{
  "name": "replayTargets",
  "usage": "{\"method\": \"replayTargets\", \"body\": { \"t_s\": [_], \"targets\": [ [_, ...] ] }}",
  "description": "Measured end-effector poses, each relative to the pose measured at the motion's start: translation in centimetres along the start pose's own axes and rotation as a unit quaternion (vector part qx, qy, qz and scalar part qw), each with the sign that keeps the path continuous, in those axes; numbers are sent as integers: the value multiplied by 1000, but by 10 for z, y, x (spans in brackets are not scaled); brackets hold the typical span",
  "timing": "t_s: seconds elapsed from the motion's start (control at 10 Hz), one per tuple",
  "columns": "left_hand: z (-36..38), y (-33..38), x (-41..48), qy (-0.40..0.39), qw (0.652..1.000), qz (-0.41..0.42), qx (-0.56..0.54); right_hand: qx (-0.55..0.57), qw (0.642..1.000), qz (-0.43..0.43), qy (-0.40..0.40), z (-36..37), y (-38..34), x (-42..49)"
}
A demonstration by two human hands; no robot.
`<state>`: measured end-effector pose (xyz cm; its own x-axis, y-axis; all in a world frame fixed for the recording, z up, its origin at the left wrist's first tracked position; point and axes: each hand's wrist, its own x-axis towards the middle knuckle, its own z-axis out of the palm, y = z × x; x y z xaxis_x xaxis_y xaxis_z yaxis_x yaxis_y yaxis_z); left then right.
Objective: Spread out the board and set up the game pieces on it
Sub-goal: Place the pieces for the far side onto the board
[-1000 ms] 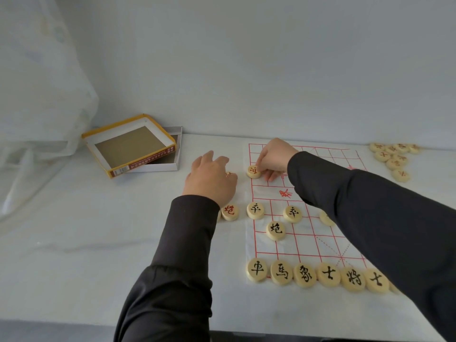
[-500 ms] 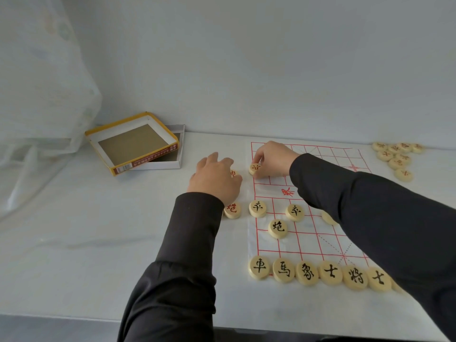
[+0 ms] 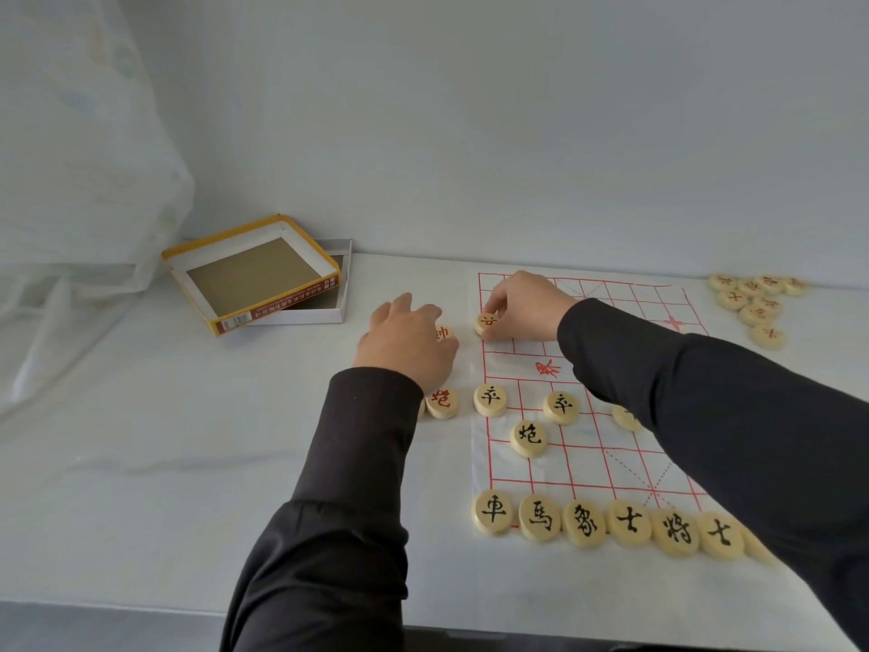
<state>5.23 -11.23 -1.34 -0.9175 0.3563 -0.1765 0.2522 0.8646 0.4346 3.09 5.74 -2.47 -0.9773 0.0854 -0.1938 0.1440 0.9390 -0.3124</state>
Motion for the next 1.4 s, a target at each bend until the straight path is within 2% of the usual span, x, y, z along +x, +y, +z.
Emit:
{"method": "replayTargets", "body": {
  "t_s": [0.8, 1.0, 1.1, 1.2, 1.4],
  "targets": [
    [-3, -3, -1, -25, 999, -10, 19, -58, 998, -8, 10, -1, -2, -4],
    [-6, -8, -2, -41, 999, -14, 11, 9, 998, -14, 58, -9, -1, -12],
    [-10, -15, -3, -61, 998, -27, 1, 105, 987, -8, 121, -12, -2, -20],
    [-14, -18, -6, -92, 995, -38, 11, 154, 977, -4, 150, -9, -3, -30],
    [-19, -29, -8, -118, 991, -62, 14, 141, 984, -39, 98, 10, -13, -49]
  ]
}}
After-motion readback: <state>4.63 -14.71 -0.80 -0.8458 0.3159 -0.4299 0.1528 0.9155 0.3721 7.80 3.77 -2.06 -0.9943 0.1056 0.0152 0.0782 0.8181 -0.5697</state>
